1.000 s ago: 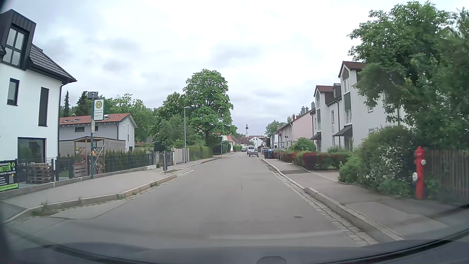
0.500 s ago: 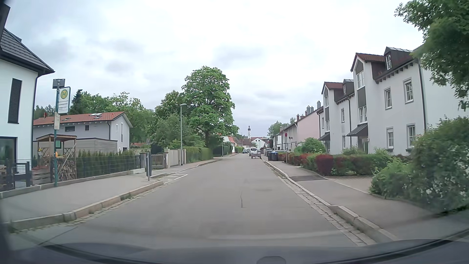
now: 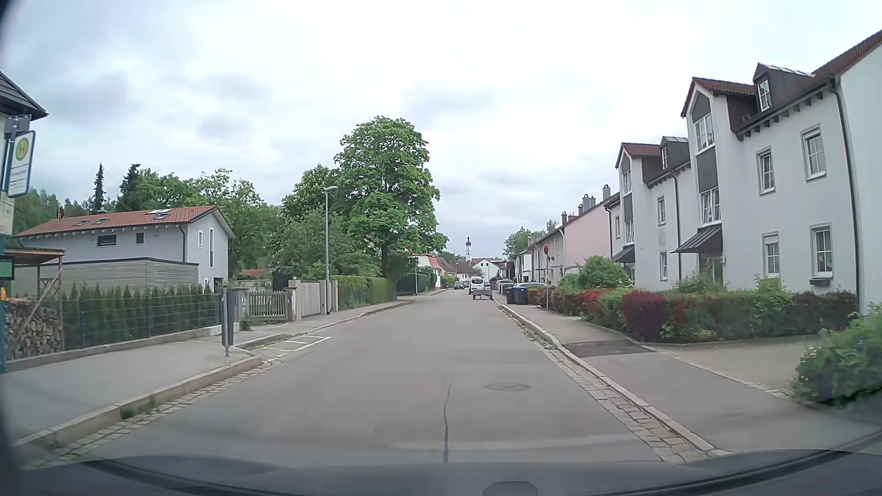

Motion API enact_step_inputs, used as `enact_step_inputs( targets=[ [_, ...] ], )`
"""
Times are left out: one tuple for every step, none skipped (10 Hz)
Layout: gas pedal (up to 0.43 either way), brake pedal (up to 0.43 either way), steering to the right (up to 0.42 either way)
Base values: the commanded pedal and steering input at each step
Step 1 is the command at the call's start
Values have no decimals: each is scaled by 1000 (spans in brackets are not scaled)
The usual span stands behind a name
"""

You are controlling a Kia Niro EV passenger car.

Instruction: Follow the waypoints while adhering to traffic rules and regulations

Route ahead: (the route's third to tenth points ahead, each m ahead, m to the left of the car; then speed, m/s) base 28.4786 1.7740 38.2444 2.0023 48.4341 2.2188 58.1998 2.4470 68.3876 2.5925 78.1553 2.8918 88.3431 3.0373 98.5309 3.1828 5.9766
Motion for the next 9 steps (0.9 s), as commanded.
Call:
enact_step_inputs(
  targets=[
    [79,0,2],
    [79,0,2],
    [79,0,3],
    [59,0,6],
    [39,0,9],
    [39,0,9],
    [39,0,9],
    [39,0,9],
    [39,0,8]
  ],
)
